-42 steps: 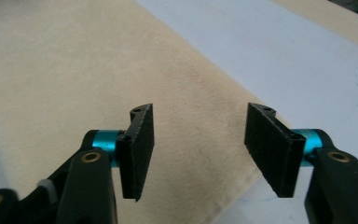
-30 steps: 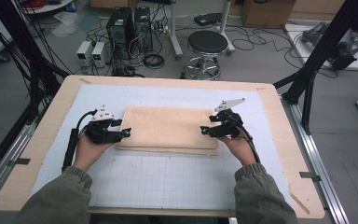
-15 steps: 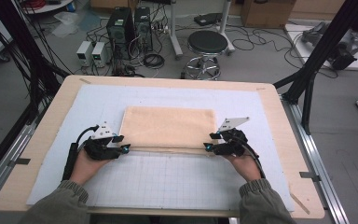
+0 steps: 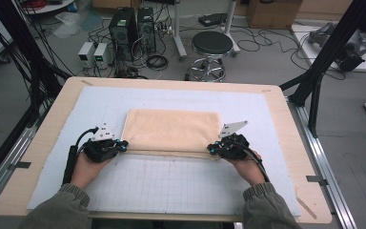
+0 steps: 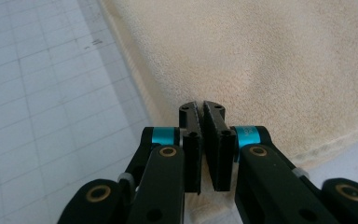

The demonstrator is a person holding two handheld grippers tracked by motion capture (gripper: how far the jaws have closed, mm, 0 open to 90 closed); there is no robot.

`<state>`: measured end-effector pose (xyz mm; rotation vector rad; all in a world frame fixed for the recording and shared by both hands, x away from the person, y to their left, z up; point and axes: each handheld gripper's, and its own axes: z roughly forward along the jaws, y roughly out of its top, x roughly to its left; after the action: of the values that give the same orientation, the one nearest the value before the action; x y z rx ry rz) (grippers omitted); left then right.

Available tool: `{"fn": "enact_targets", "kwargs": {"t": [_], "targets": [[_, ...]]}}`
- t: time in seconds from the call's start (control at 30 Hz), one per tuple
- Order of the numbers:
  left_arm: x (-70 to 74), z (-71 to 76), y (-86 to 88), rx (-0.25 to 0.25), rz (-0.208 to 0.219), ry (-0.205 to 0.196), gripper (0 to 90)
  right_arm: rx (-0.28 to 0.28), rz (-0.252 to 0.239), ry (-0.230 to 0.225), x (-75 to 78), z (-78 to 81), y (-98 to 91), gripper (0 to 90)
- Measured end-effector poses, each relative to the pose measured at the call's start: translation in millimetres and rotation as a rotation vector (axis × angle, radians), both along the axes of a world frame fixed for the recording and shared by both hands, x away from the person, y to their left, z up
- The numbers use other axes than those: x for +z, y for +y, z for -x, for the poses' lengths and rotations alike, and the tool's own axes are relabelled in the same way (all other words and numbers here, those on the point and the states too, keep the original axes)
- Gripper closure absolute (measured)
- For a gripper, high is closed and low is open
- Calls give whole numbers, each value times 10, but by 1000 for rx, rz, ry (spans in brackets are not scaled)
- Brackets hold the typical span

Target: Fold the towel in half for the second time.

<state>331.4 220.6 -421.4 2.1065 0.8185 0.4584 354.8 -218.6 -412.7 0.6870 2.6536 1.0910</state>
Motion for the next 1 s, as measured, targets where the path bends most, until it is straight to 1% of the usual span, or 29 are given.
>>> {"fn": "enact_targets", "kwargs": {"t": [0.1, 0.13, 0.17, 0.2, 0.23, 0.27, 0.3, 0.33, 0.4, 0.43, 0.5, 0.53, 0.6, 0.67, 0.77, 0.8, 0.87, 1.0], "targets": [[-16, 9, 3, -5, -16, 7, 860, 15, 16, 32, -28, 6, 18, 849], [-13, 10, 2, -5, -20, 8, 855, 19, 18, 42, -36, 3, 22, 827], [-4, 15, -1, -2, -10, 4, 836, 18, 8, 45, -28, 1, 19, 774], [9, 21, 2, 6, 1, -8, 780, 12, -20, 42, -10, -1, 13, 739], [27, 20, 7, 7, 12, -14, 726, 12, -54, 30, 17, -6, -3, 717], [42, 17, 8, 13, 23, -17, 704, 1, -85, 23, 44, -4, -13, 703], [57, 11, 9, 13, 32, -19, 680, -3, -102, 7, 61, -13, -21, 703], [70, 2, 7, 16, 38, -24, 669, -13, -106, 1, 66, -21, -26, 703], [76, -16, -1, 18, 51, -30, 672, -31, -109, 8, 36, -63, -43, 703], [67, -26, -4, 15, 48, -25, 688, -43, -103, 19, 12, -80, -46, 704], [24, -49, -21, 20, 28, 3, 709, -58, -86, 30, -39, -116, -45, 704], [-5, -66, -24, 20, 10, 20, 711, -64, -83, 36, -62, -129, -43, 704], [-70, -96, -44, 24, -13, 64, 711, -75, -68, 47, -105, -145, -37, 705], [-99, -104, -61, 25, -18, 62, 710, -79, -59, 47, -143, -156, -29, 708], [-93, -102, -64, 22, -21, 58, 708, -79, -58, 44, -154, -158, -26, 705], [-86, -97, -60, 27, -8, 58, 700, -83, -56, 41, -145, -152, -21, 692], [-66, -93, -41, 30, 1, 50, 676, -88, -61, 23, -116, -139, -13, 656], [-20, -64, -24, 36, 31, 32, 620, -104, -94, 3, -73, -122, -8, 571]]}}
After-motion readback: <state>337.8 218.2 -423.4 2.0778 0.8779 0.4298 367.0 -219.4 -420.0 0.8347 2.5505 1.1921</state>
